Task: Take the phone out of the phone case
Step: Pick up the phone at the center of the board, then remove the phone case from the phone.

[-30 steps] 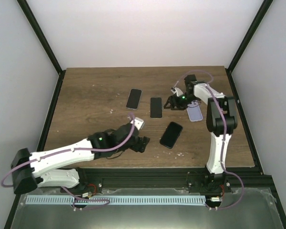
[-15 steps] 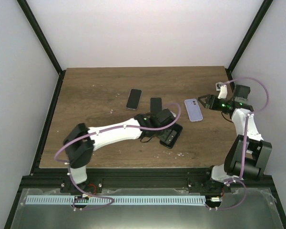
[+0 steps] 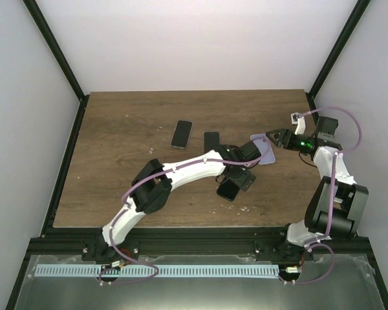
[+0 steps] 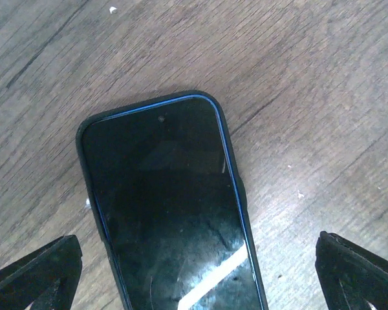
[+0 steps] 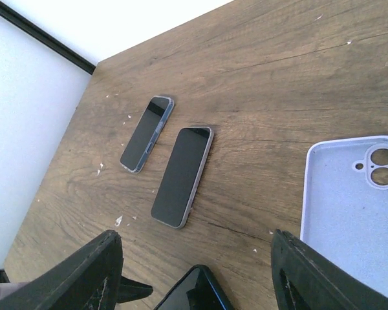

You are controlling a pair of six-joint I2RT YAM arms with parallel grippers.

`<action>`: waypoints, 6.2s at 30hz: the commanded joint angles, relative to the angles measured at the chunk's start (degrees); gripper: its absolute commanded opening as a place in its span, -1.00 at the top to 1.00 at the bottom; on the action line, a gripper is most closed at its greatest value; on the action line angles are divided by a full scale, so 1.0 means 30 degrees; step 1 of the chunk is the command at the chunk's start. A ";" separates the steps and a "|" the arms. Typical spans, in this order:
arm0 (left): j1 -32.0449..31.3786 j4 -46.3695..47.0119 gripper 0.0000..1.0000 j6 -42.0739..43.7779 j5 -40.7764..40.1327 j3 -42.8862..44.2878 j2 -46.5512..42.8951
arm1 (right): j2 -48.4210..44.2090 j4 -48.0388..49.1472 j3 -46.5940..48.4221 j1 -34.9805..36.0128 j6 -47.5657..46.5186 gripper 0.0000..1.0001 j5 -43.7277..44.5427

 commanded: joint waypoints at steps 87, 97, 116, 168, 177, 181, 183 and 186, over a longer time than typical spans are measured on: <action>0.4722 2.0664 -0.19 -1.3394 -0.3068 -2.5503 -1.9648 | 0.2599 -0.5942 0.5557 1.7602 -0.3548 -0.27 0.7245; 0.4370 2.0361 -0.19 -1.3557 -0.4989 -2.5890 -2.1107 | 0.4759 -0.6543 0.7001 1.7939 -0.2494 -0.06 0.6656; 0.6577 1.7936 -1.00 -0.5348 -0.0398 -2.4633 -2.5525 | 0.2602 -0.6749 0.5869 1.4626 -0.4171 0.99 0.0991; 0.8647 2.8809 1.00 -0.8436 1.5049 -2.7540 -2.3538 | -0.1585 -1.2151 0.2979 1.5954 -1.4787 0.26 -0.3013; 0.8850 2.7879 1.00 -0.8347 1.7076 -2.6633 -2.2954 | -0.3021 -1.2451 0.2862 1.6900 -1.5656 0.37 -0.1783; 0.8927 2.7327 1.00 -0.8312 1.7688 -2.6203 -2.2784 | -0.3432 -1.3079 0.2826 1.7097 -1.6350 0.33 -0.1293; 0.8927 2.7232 1.00 -0.8296 1.7876 -2.6074 -2.2777 | -0.3528 -1.3382 0.2884 1.7102 -1.6607 0.33 -0.1062; 0.8968 2.7109 1.00 -0.8315 1.8309 -2.5891 -2.2703 | -0.3740 -1.3808 0.3091 1.7150 -1.7016 0.38 -0.0825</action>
